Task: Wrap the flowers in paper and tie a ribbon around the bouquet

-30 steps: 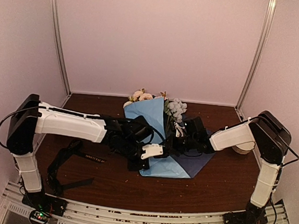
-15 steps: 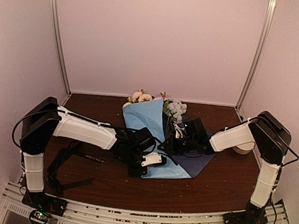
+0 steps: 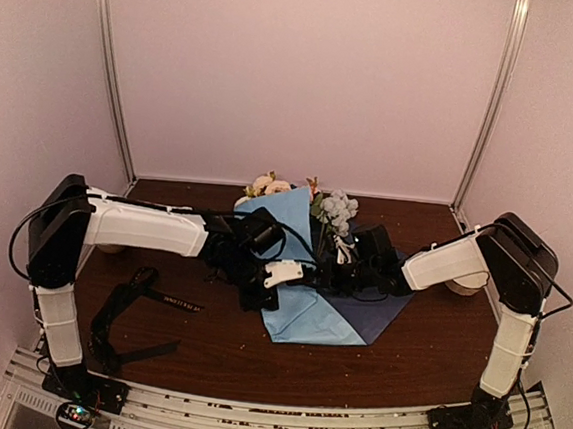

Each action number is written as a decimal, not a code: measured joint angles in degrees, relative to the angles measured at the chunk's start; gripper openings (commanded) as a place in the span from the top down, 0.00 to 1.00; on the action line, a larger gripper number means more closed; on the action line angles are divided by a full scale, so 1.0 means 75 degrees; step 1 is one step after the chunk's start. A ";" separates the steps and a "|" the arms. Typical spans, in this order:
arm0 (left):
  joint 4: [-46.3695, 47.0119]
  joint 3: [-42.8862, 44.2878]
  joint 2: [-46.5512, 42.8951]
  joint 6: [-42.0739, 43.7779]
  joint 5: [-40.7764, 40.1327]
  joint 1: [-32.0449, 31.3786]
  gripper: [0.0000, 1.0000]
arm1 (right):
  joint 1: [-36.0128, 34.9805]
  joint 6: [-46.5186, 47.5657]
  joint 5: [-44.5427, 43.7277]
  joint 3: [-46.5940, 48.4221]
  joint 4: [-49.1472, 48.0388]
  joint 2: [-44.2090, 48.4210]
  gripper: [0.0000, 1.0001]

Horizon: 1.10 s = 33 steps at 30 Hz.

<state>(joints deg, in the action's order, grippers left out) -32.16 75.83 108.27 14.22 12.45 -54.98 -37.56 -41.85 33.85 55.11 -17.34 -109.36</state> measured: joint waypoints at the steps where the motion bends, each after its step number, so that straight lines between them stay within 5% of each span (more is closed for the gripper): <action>1: 0.0044 0.0140 0.0102 -0.0026 -0.0026 0.0149 0.92 | 0.0000 -0.0003 0.0000 0.0000 -0.0003 0.0000 1.00; 15: 0.0469 0.0294 0.1134 -0.0195 0.0169 -0.0181 0.88 | 0.0000 0.0111 -0.0038 0.0076 0.0321 0.0064 0.76; 21: 0.0530 0.0251 0.1137 -0.0248 0.0291 -0.0181 0.88 | 0.0000 0.0213 -0.0207 -0.0370 0.0673 0.1113 0.61; 33: 0.0688 0.0189 0.1137 -0.0265 0.0396 -0.0178 0.86 | -0.0315 -0.0542 -0.0195 -0.1574 0.0408 0.1684 0.61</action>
<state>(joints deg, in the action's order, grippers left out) -27.00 77.25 116.79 12.23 15.42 -56.31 -39.92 -45.91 32.38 43.31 -14.28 -96.73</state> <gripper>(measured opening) 0.133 0.385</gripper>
